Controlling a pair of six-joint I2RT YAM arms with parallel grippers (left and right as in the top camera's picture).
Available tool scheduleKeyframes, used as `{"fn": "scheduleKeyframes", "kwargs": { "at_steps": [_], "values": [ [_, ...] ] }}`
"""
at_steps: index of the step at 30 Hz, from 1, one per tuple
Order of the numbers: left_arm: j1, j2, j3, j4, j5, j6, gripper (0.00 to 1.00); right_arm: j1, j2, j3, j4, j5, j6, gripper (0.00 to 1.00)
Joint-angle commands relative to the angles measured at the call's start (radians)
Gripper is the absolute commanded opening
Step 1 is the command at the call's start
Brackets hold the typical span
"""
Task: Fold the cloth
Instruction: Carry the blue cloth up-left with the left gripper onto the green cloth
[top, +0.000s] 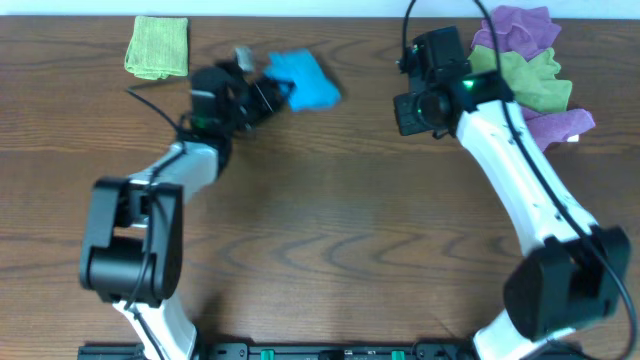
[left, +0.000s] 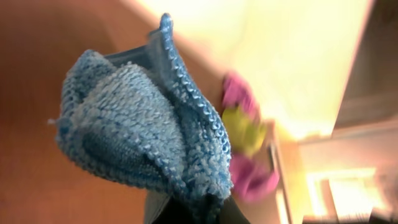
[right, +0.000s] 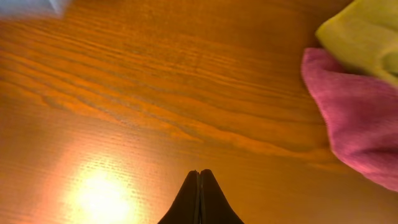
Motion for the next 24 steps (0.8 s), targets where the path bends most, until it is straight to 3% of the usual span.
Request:
{"fn": "scheduleKeyframes", "kwargs": {
  "at_steps": [1,8,14,24],
  "values": [
    [0.084,-0.062,0.066,0.008,-0.127,-0.092,0.06,-0.009,-0.051,0.019,-0.025,0.016,-0.015,0.01],
    [0.260,-0.066,0.094,0.018,-0.415,-0.317,0.06,-0.008,-0.126,0.019,-0.094,0.013,-0.013,0.01],
    [0.299,-0.064,0.094,0.010,-0.599,-0.362,0.06,-0.007,-0.143,0.019,-0.124,-0.009,0.009,0.01],
    [0.320,0.140,0.238,0.129,-0.515,-0.384,0.06,-0.006,-0.143,0.019,-0.158,-0.086,0.024,0.01]
  ]
}}
